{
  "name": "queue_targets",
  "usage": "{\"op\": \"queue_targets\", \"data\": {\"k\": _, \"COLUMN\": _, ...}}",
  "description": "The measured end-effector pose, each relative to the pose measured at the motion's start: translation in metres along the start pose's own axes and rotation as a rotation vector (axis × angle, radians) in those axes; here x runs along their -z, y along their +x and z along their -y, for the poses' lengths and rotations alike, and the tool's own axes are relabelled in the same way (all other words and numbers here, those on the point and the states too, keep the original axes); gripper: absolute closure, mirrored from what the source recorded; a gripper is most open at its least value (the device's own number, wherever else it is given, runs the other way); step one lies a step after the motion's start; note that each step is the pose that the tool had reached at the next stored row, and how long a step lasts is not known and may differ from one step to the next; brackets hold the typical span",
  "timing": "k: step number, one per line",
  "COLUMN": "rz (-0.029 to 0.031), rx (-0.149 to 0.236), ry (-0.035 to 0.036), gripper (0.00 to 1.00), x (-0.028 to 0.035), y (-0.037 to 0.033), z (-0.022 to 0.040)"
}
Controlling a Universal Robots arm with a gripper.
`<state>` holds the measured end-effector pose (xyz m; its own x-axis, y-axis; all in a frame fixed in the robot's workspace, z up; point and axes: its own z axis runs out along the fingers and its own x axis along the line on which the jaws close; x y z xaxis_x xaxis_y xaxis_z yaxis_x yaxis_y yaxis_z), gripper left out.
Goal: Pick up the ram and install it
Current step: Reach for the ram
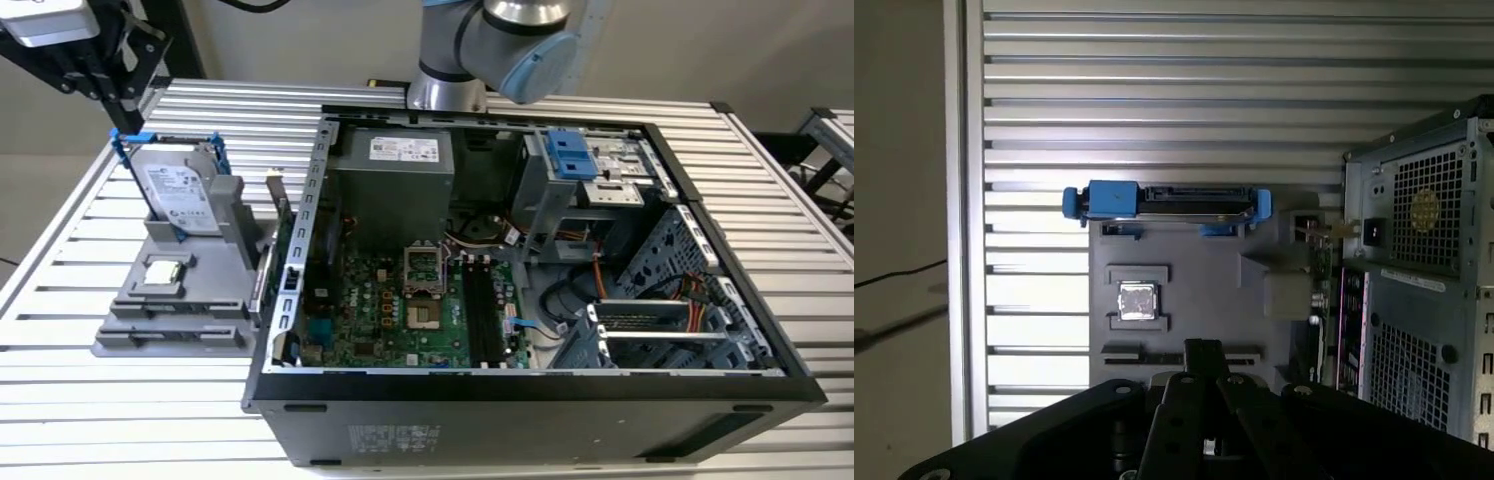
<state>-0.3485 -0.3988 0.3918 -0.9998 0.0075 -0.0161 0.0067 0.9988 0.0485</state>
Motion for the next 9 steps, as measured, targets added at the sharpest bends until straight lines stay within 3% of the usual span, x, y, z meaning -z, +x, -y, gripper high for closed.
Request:
{"op": "queue_targets", "data": {"k": 5, "rz": 0.0000, "rx": 0.000, "ry": 0.0000, "gripper": 1.00, "x": 0.0000, "y": 0.0003, "z": 0.0002}}
{"op": "queue_targets", "data": {"k": 9, "rz": 0.0001, "rx": 0.000, "ry": -0.0006, "gripper": 1.00, "x": 0.0002, "y": 0.0002, "z": 0.0103}}
